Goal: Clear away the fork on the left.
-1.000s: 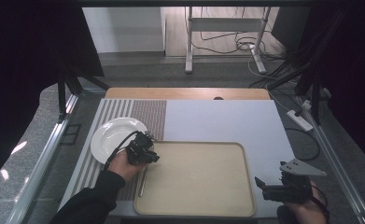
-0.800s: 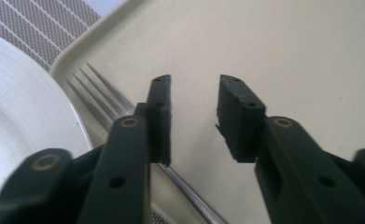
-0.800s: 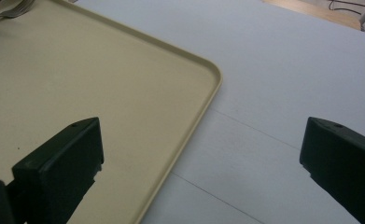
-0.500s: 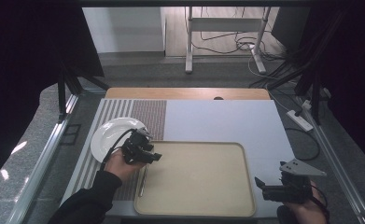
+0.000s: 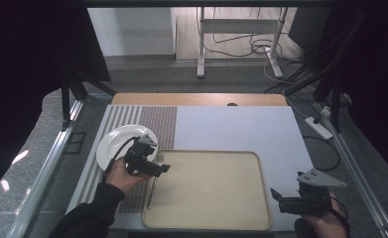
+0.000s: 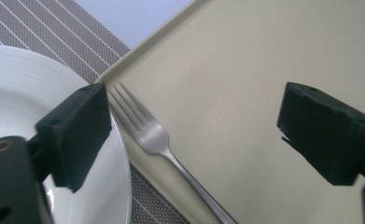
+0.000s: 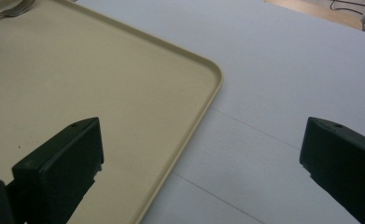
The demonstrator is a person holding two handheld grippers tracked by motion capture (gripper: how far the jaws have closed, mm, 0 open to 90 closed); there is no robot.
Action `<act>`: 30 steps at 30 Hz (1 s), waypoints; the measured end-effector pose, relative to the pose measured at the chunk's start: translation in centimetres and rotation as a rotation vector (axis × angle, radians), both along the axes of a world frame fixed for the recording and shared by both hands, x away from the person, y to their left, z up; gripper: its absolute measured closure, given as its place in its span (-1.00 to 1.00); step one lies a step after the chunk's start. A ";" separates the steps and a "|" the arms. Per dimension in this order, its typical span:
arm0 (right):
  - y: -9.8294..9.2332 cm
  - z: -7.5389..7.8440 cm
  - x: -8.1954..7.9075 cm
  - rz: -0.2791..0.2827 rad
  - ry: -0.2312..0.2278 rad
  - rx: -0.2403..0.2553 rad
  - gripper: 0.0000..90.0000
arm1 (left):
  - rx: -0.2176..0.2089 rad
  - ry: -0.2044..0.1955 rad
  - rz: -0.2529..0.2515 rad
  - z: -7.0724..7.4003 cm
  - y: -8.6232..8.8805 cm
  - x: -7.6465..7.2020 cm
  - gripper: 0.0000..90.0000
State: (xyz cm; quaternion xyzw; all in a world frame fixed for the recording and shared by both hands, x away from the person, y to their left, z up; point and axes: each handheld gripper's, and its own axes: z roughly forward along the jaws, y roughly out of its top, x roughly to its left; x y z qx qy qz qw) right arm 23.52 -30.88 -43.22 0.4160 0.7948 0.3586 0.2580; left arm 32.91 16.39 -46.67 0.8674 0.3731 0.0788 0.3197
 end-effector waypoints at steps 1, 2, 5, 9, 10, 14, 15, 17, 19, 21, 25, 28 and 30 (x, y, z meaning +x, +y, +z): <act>0.0 0.0 0.0 0.000 0.000 0.000 -0.99 | 0.000 -0.001 -0.005 0.1 0.1 -0.1 -0.85; 0.0 0.0 0.0 0.000 0.000 0.000 -1.00 | -0.004 -0.005 -0.008 0.2 0.2 -0.2 -0.88; 0.0 0.0 0.0 0.000 0.000 0.000 -0.99 | -0.022 0.001 -0.010 0.4 0.5 -0.5 -0.88; 0.0 0.0 0.0 0.000 -0.001 0.000 -0.99 | -0.027 0.006 -0.013 0.5 0.7 -0.8 -0.91; 0.0 0.0 0.0 0.001 -0.001 -0.001 -0.99 | -0.030 0.007 -0.013 0.5 0.7 -0.9 -0.93; 0.0 0.0 0.0 0.002 0.000 0.000 -0.99 | -0.032 0.011 -0.009 0.5 0.9 -1.0 -0.94; 0.0 0.0 0.0 0.003 0.000 -0.001 -0.99 | -0.035 0.017 -0.012 0.5 1.0 -1.1 -0.94; 0.0 0.0 0.0 0.006 0.000 -0.001 -0.99 | -0.034 0.017 -0.009 0.5 1.1 -1.1 -0.96; 0.1 0.0 0.0 0.010 0.000 -0.003 -0.99 | -0.040 0.020 -0.006 0.5 1.3 -1.2 -0.97; 0.1 0.0 0.0 0.012 0.001 -0.004 -0.99 | -0.047 0.017 -0.001 0.5 1.5 -1.3 -0.99; 0.1 0.0 0.0 0.014 0.002 -0.009 -0.99 | -0.053 0.015 0.012 0.5 2.0 -1.6 -1.00; 0.1 0.0 0.0 0.017 0.003 -0.008 -0.99 | -0.046 0.013 0.022 0.5 2.3 -1.9 -1.00; 0.2 0.0 0.0 0.020 0.005 -0.009 -0.99 | -0.053 0.008 0.022 0.6 2.5 -2.1 -1.00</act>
